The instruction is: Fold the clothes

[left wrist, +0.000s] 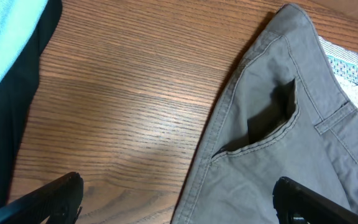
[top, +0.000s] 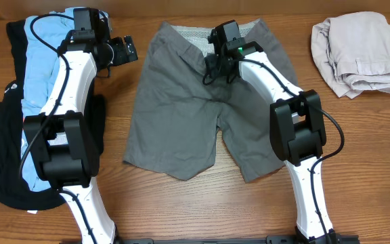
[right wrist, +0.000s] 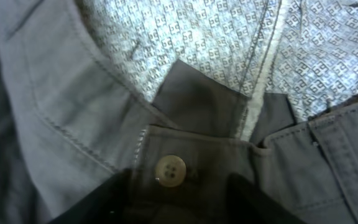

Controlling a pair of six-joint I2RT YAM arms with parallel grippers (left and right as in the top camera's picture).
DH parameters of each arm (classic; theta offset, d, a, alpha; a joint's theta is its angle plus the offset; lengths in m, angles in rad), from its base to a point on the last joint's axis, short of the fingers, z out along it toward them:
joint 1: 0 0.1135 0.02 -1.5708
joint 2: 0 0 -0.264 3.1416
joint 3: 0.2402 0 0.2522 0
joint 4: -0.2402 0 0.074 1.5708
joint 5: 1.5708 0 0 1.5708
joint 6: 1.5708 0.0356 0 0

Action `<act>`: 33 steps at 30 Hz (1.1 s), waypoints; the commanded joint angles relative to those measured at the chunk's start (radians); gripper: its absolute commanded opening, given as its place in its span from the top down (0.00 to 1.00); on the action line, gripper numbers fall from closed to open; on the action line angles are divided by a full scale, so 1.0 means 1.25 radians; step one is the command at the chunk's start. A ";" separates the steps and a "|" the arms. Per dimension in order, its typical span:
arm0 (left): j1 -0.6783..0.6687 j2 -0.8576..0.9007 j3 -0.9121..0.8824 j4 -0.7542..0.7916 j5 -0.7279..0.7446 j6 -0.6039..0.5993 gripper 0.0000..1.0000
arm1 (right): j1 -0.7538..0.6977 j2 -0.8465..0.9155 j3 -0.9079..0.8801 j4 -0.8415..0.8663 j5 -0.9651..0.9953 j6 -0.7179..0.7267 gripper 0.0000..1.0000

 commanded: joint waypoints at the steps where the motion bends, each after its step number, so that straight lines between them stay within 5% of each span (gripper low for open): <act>1: 0.001 -0.032 0.015 0.000 -0.007 -0.007 0.00 | 0.002 0.023 0.012 0.013 0.044 -0.003 0.58; 10: 0.001 -0.032 0.015 -0.002 -0.007 -0.001 0.00 | 0.002 0.059 0.016 0.019 0.046 -0.002 0.80; 25: 0.001 -0.032 0.015 -0.002 -0.017 -0.001 0.00 | -0.002 0.059 0.210 0.031 0.078 0.026 0.94; 27: 0.001 -0.032 0.015 -0.002 -0.016 -0.001 0.00 | -0.002 0.059 0.209 0.007 0.078 0.034 0.90; 28: 0.001 -0.032 0.015 -0.003 -0.016 -0.001 0.00 | -0.002 0.061 0.209 -0.014 0.078 0.034 0.68; 30: 0.001 -0.032 0.015 -0.002 -0.016 -0.001 0.00 | -0.002 0.067 0.208 -0.048 0.074 0.034 0.49; 33: 0.001 -0.032 0.015 -0.002 -0.016 -0.001 0.00 | -0.001 0.096 0.205 -0.068 0.069 0.033 0.47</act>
